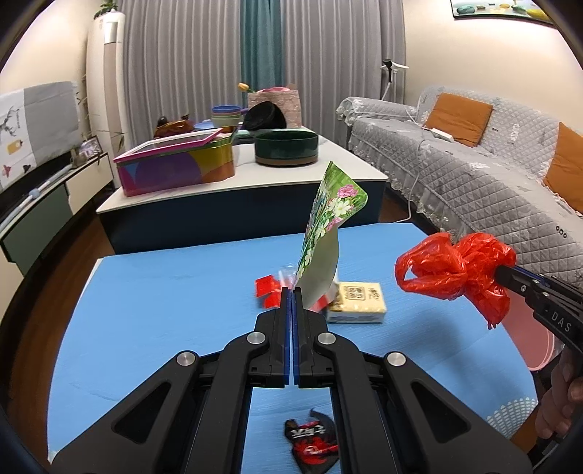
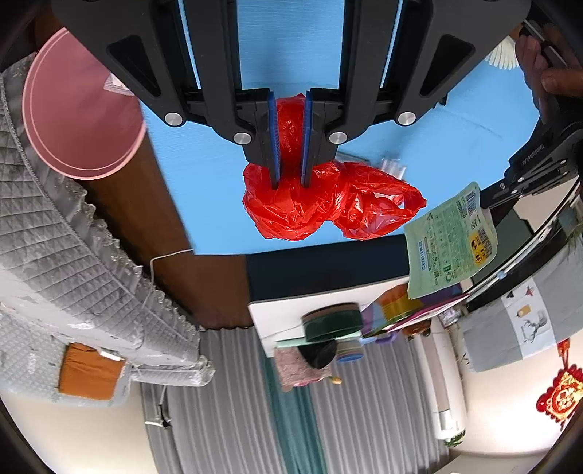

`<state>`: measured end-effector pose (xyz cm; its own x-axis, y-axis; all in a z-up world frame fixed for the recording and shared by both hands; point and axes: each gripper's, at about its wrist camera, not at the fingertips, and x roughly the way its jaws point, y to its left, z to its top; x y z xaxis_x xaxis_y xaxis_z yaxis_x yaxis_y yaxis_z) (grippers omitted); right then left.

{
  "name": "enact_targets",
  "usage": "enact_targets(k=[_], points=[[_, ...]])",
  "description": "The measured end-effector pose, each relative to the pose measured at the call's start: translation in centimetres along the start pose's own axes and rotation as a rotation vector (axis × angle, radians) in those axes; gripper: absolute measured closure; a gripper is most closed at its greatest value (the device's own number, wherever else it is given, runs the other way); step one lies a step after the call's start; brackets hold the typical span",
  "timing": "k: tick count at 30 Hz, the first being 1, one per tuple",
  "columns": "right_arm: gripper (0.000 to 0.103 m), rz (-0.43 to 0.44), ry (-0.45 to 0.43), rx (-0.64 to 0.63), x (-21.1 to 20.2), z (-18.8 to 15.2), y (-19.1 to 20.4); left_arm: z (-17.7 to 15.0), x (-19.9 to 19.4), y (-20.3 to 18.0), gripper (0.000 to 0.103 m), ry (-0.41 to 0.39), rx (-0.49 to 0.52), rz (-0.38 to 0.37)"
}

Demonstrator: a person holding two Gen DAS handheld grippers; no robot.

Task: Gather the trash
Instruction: 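Carry the panda packet and red plastic bag in both tools over the pink bucket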

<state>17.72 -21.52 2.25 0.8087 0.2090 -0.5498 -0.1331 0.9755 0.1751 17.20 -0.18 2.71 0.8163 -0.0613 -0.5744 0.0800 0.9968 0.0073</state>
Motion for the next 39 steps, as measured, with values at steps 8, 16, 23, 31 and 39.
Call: enact_targets(k=[8,16,23,31,39], points=[[0.092,-0.056,-0.033,0.038,-1.1,0.2,-2.3,0.1,0.4,-2.1,0.103,-0.003,0.019,-0.038],[0.092,-0.121,-0.056,0.082,-2.2,0.5,-5.1,0.2,1.2,-4.7,0.103,-0.005,0.045,-0.084],[0.092,-0.179,-0.075,0.111,-3.7,0.3,-7.6,0.4,1.9,-7.5,0.103,-0.009,0.070,-0.137],[0.092,-0.235,-0.103,0.132,-5.5,0.0,-9.8,0.4,2.4,-10.9,0.103,-0.007,0.099,-0.190],[0.092,-0.292,-0.104,0.161,-6.6,-0.7,-12.6,0.4,2.6,-14.0,0.103,-0.006,0.123,-0.244]])
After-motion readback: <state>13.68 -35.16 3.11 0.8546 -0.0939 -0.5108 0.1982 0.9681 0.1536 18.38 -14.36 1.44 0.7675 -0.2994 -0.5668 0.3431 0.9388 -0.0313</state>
